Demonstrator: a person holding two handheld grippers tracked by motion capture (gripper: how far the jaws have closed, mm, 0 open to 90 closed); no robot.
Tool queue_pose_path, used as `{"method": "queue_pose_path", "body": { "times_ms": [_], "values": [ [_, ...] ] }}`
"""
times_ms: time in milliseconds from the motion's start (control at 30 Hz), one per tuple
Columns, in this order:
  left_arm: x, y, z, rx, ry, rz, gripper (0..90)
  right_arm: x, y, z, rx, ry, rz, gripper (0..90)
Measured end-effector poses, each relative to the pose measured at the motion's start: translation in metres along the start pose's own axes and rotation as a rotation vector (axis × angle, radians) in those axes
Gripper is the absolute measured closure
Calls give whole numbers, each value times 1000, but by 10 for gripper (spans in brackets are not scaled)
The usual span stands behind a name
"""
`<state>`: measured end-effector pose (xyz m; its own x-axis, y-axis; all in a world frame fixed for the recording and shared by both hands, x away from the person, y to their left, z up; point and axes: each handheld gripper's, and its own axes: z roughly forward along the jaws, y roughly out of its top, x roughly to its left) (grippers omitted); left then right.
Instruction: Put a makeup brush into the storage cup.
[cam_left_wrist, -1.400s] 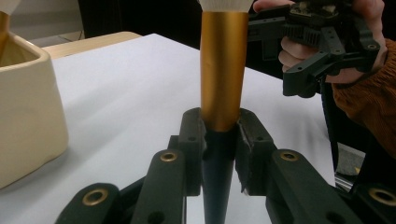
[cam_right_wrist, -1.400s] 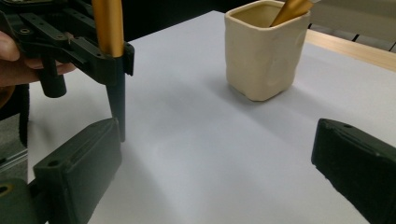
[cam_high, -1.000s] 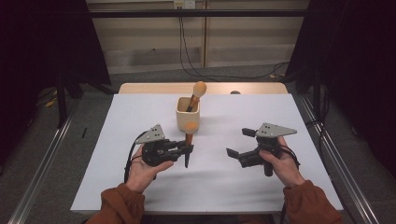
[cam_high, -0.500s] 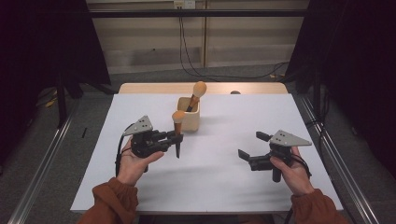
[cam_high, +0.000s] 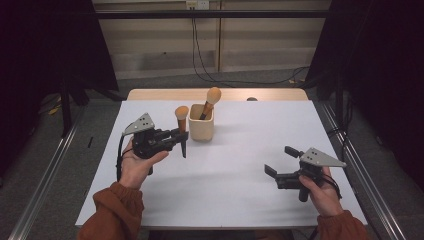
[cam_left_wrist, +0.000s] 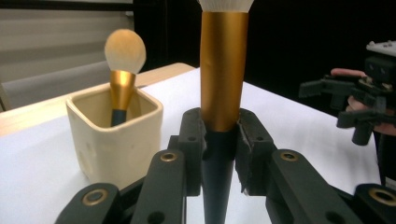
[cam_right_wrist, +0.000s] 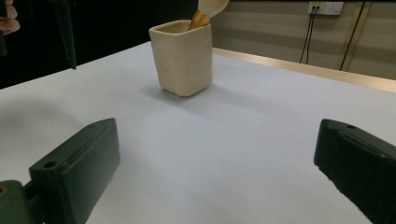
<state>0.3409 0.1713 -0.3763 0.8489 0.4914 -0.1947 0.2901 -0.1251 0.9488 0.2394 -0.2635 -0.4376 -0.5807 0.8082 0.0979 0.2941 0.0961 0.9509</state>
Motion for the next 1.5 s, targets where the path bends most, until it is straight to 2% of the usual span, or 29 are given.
{"method": "queue_pose_path", "body": {
  "times_ms": [200,333,567,633,833,967,1033,1267,1333,1500],
  "values": [
    [5,9,1,-11,18,14,743,-4,-5,-11,-8,-6,8,2],
    [8,16,2,-22,34,16,744,-6,-8,-16,-14,-18,-11,1],
    [14,26,8,-54,57,-3,743,-6,-12,-20,-26,-29,-3,1],
    [15,29,12,-61,80,-2,743,-6,-11,-21,-29,-32,0,1],
    [21,38,22,-69,87,-2,743,-7,-12,-20,-29,-30,-3,1],
    [22,47,30,-97,98,14,743,-7,-13,-20,-29,-25,4,1],
    [23,49,33,-96,109,22,743,-7,-13,-20,-27,-26,2,1],
    [37,55,47,-103,143,25,743,-6,-12,-19,-29,-25,-1,1],
    [40,56,50,-103,150,37,743,-6,-13,-19,-32,-28,4,2],
    [49,58,59,-101,173,16,743,-6,-13,-18,-25,-26,7,1]
  ]
}}
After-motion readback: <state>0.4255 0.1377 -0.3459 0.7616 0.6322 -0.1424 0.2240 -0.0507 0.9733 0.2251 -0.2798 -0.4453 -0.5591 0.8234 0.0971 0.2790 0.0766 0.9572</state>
